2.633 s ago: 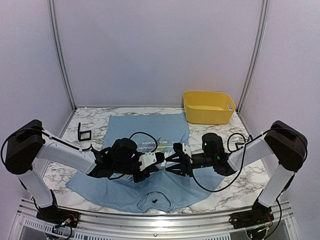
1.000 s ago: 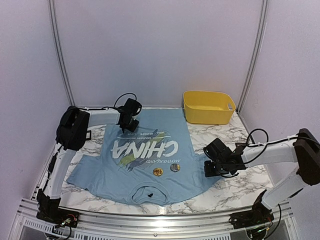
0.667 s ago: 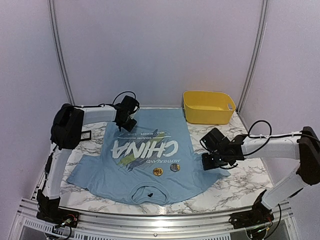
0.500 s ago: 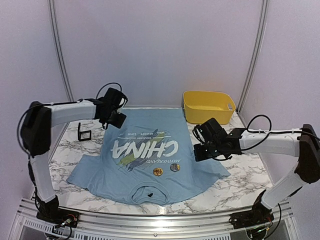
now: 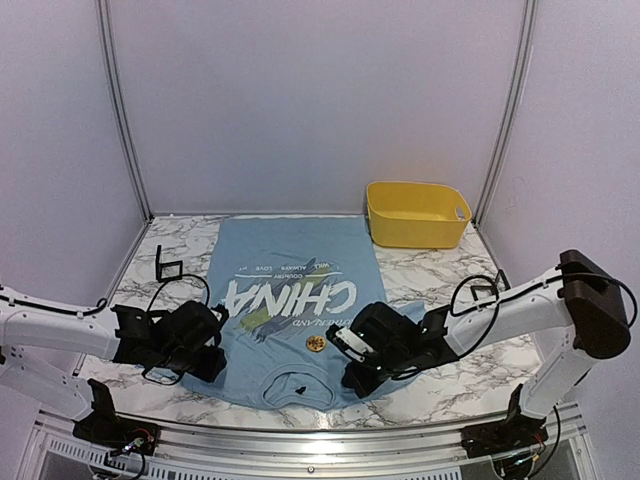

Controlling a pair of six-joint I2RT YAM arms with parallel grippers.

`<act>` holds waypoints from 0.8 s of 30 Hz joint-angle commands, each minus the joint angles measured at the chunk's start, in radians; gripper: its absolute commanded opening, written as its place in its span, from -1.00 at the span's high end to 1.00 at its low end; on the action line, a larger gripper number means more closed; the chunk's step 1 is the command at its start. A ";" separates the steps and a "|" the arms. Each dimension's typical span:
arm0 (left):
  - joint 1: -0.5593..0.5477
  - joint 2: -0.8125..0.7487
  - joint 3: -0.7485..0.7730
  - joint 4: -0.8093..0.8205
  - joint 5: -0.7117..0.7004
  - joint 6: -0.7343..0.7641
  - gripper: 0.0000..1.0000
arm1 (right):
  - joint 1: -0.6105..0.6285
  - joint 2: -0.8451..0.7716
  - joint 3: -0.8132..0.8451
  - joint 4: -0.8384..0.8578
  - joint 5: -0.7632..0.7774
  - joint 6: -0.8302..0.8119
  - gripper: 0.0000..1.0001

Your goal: Pin the brooch onto the clothing

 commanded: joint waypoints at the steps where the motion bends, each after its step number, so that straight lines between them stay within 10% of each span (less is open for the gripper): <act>1: -0.126 -0.001 -0.052 -0.118 0.055 -0.244 0.36 | 0.024 -0.038 -0.066 0.010 -0.020 0.116 1.00; 18: -0.256 -0.185 -0.092 -0.303 0.115 -0.392 0.31 | 0.061 -0.151 -0.016 -0.139 -0.092 0.096 1.00; 24: -0.037 -0.331 -0.003 -0.313 -0.072 -0.260 0.18 | -0.132 -0.238 0.089 -0.189 0.052 0.012 1.00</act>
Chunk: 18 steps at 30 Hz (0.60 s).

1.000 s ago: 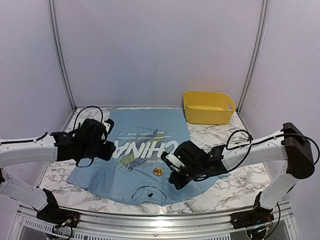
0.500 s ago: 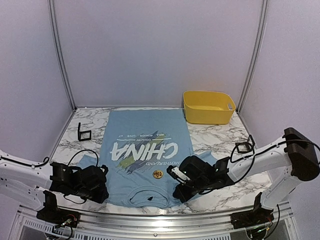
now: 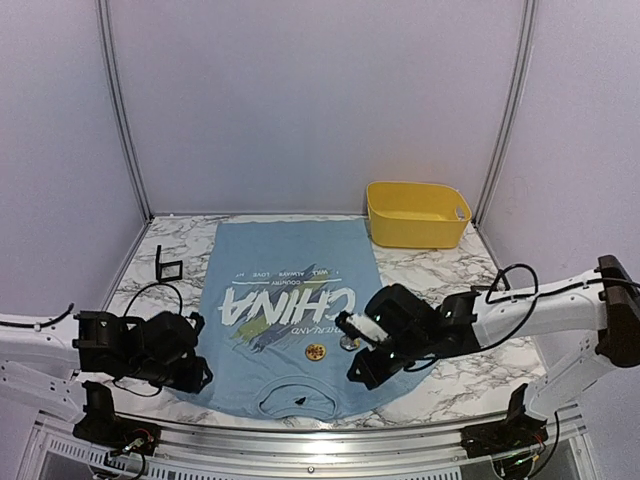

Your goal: Pin the brooch onto the clothing

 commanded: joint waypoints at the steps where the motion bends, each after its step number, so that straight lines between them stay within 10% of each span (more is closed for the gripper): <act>1: 0.203 -0.116 0.040 0.013 -0.139 0.130 0.15 | -0.189 -0.095 0.076 -0.030 0.164 -0.086 0.96; 8: 0.463 -0.124 0.066 0.319 -0.344 0.311 -0.56 | -0.621 -0.254 0.033 0.220 0.345 -0.213 -0.72; 18: 0.790 -0.117 -0.080 0.815 -0.550 0.546 -0.82 | -0.957 -0.392 -0.179 0.583 0.503 -0.327 -0.97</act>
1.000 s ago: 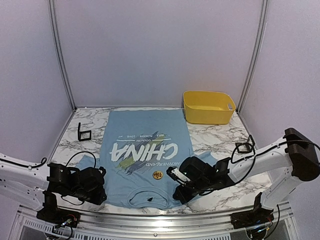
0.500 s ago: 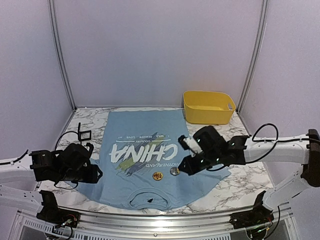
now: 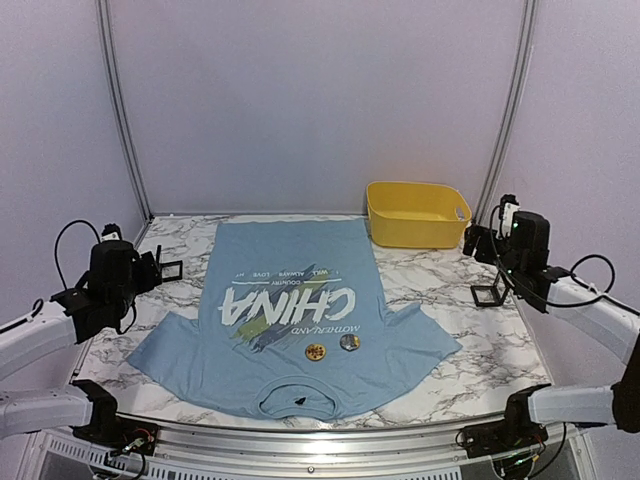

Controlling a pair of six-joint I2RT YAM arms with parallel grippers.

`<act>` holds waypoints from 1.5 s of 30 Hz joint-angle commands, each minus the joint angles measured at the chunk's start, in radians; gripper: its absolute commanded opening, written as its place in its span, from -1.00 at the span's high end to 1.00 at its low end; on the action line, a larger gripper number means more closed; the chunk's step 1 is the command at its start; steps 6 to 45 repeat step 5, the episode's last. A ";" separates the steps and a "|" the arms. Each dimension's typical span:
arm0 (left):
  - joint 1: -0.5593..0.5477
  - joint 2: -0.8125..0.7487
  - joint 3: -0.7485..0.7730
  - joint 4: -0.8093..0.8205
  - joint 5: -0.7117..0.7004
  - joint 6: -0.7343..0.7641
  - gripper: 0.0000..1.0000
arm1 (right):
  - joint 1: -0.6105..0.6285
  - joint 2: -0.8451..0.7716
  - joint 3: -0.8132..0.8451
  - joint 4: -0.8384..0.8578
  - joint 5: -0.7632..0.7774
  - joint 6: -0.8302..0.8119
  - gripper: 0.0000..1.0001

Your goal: Pin the brooch onto the clothing

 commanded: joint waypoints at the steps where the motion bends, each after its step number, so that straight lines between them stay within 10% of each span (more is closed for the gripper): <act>1: 0.048 -0.036 -0.117 0.335 -0.140 0.195 -0.86 | -0.020 -0.032 -0.098 0.191 0.157 -0.068 -0.97; 45: 0.093 -0.023 -0.204 0.476 -0.130 0.285 -0.97 | -0.020 -0.041 -0.177 0.285 0.225 -0.054 -0.97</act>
